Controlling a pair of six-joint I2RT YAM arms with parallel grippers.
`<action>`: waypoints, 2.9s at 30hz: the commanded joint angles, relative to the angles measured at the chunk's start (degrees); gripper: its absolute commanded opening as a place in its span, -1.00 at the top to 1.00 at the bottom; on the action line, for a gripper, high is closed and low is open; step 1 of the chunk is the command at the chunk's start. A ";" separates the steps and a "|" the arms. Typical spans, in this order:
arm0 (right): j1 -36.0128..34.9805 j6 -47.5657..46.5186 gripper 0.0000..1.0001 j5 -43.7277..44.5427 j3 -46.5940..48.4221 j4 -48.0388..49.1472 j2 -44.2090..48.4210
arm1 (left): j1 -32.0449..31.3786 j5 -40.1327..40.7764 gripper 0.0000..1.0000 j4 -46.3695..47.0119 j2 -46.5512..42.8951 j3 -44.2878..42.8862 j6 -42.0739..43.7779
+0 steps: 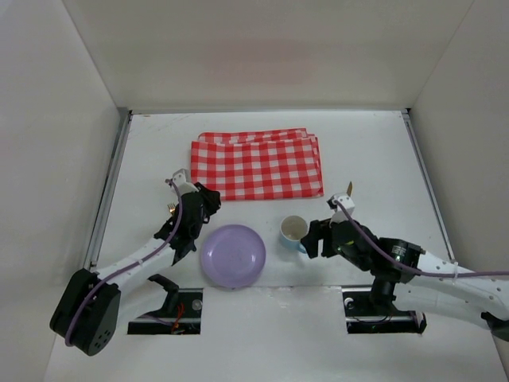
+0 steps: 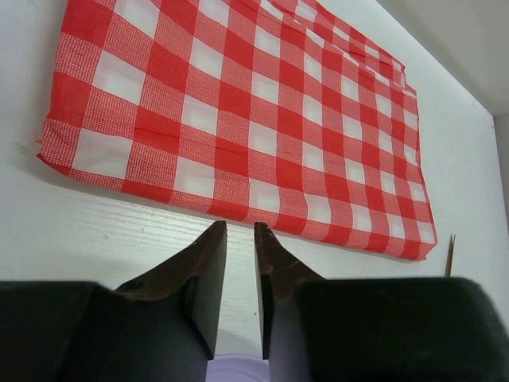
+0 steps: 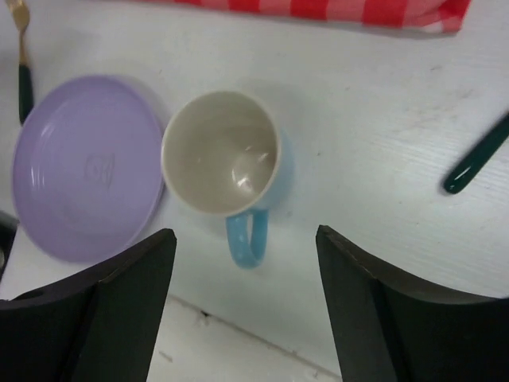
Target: Set the dinner table for one person
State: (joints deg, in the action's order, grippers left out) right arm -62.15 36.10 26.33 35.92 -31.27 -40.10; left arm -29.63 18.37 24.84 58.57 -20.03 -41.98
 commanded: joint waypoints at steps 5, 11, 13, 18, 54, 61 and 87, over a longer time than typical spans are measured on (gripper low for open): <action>-2.41 -0.50 -0.33 -2.86 2.75 -1.61 -7.08 | 0.41 2.72 0.41 6.18 0.41 2.01 0.14; -1.88 -2.70 -0.27 -4.88 2.49 4.54 -12.89 | 0.93 3.69 0.31 6.27 -1.61 3.16 -0.21; -0.74 -3.57 -0.16 -5.67 2.31 7.00 -15.52 | 1.02 3.69 0.31 6.54 -0.91 2.98 -0.30; 1.11 -4.81 0.08 -6.02 2.22 10.17 -20.45 | 1.11 3.69 0.31 6.54 -0.29 2.98 -0.74; 38.02 -20.98 0.90 -8.83 62.50 23.19 -74.24 | 2.43 2.73 0.30 9.61 2.34 5.27 -2.58; 39.43 -21.16 0.87 -10.33 68.05 20.72 -80.13 | 2.95 2.90 0.30 9.70 3.22 5.09 -2.76; 39.34 -19.40 -0.23 -9.28 65.60 19.75 -76.11 | 3.83 2.55 0.30 9.53 2.34 5.62 -3.02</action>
State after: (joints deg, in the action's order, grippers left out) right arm -22.55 16.60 15.22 102.17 -14.96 -123.50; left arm -26.13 20.36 31.53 62.15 -14.85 -44.75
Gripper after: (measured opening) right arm 0.602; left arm 0.349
